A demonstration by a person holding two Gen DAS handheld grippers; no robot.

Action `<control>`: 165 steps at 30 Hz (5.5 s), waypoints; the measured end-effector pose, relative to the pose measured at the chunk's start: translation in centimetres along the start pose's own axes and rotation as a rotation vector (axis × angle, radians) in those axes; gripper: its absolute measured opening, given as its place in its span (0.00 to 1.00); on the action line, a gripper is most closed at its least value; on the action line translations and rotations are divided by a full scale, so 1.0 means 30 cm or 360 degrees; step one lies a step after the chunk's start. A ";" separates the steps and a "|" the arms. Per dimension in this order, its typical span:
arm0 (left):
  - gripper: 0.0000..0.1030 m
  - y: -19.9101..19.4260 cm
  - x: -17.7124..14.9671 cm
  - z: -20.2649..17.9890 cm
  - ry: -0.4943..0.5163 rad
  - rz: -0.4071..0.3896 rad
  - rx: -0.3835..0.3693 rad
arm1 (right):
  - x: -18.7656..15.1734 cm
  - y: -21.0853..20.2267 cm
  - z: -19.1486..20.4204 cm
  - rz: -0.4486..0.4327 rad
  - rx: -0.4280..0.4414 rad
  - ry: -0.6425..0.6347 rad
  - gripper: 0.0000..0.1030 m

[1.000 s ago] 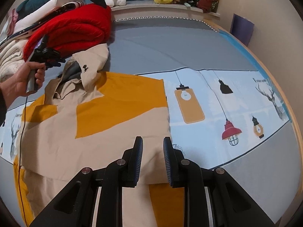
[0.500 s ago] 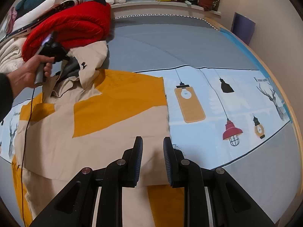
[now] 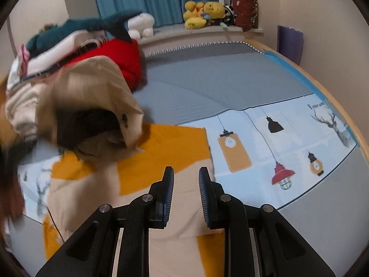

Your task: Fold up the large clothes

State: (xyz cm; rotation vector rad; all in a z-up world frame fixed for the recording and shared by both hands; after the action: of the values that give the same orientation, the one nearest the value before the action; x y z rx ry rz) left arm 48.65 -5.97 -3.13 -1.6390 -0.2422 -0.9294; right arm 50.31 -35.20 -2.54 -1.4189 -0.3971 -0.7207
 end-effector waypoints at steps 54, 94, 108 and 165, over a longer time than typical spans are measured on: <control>0.03 0.280 -0.502 0.284 -0.1430 0.0708 -0.0123 | -0.469 0.506 0.251 0.0936 0.0434 0.0513 0.04; 0.01 0.230 -0.391 0.271 -0.1321 0.0526 -0.0006 | -0.217 0.445 0.255 0.0368 0.0498 0.0406 0.02; 0.16 0.164 -0.250 0.114 -0.0950 0.0381 0.0007 | -0.195 0.370 0.214 0.0204 0.0097 0.0234 0.40; 0.12 -0.835 -0.957 0.055 -0.0603 0.0014 0.0469 | -0.788 -0.746 -0.116 -0.0230 -0.0087 -0.0199 0.45</control>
State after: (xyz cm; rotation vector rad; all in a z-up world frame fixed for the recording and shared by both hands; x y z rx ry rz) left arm 15.11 12.19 -4.24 -1.5260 -0.6016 -0.5387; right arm 17.64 -33.39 -1.58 -1.5022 -0.5860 -0.7667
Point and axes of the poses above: each gripper's, at about its wrist camera, not at the fingertips, and y roughly the way its jaws point, z to its left, x to its top, the point moved 7 cm from there along y, roughly the way its jaws point, and after that the axes turned 3 degrees about -y, right-handed, at the moved point
